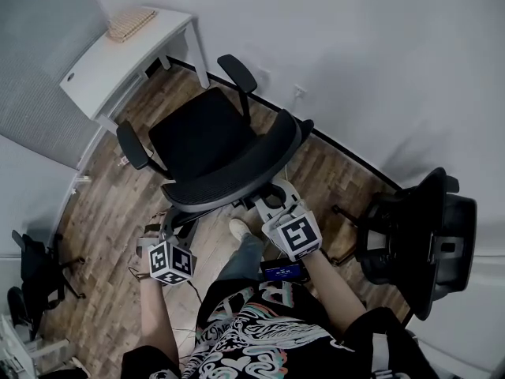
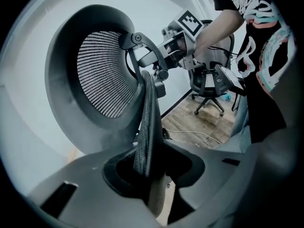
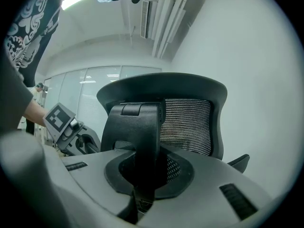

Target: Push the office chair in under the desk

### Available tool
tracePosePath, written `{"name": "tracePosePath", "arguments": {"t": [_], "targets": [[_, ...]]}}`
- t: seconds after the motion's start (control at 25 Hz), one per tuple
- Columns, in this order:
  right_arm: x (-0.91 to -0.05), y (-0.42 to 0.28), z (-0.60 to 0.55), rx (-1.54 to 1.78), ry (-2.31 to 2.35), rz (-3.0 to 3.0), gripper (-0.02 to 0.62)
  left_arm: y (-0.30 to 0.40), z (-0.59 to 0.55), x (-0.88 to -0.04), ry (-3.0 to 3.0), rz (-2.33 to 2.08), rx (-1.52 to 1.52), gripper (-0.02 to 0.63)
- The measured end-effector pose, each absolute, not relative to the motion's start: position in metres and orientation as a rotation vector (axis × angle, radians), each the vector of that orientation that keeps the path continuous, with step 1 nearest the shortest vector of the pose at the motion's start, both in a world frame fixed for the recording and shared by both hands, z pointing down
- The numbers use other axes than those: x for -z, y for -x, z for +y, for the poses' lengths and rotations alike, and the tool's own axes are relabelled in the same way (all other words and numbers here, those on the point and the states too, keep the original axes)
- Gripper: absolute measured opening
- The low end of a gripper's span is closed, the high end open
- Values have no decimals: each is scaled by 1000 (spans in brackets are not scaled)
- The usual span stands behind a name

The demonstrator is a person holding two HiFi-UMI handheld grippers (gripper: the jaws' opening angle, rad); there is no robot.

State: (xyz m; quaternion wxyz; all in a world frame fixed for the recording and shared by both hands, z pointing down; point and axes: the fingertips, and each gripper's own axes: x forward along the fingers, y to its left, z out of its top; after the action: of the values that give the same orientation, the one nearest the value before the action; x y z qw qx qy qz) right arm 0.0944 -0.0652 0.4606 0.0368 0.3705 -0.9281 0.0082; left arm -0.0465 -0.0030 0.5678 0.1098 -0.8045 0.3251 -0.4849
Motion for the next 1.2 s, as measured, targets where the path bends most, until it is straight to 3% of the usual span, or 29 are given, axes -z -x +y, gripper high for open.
{"name": "tracePosePath", "arguments": {"t": [1.2], "targets": [[-457, -91, -138, -3, -1060, -2881, 51, 43, -63, -565, 2376, 1045, 1449, 138]]}}
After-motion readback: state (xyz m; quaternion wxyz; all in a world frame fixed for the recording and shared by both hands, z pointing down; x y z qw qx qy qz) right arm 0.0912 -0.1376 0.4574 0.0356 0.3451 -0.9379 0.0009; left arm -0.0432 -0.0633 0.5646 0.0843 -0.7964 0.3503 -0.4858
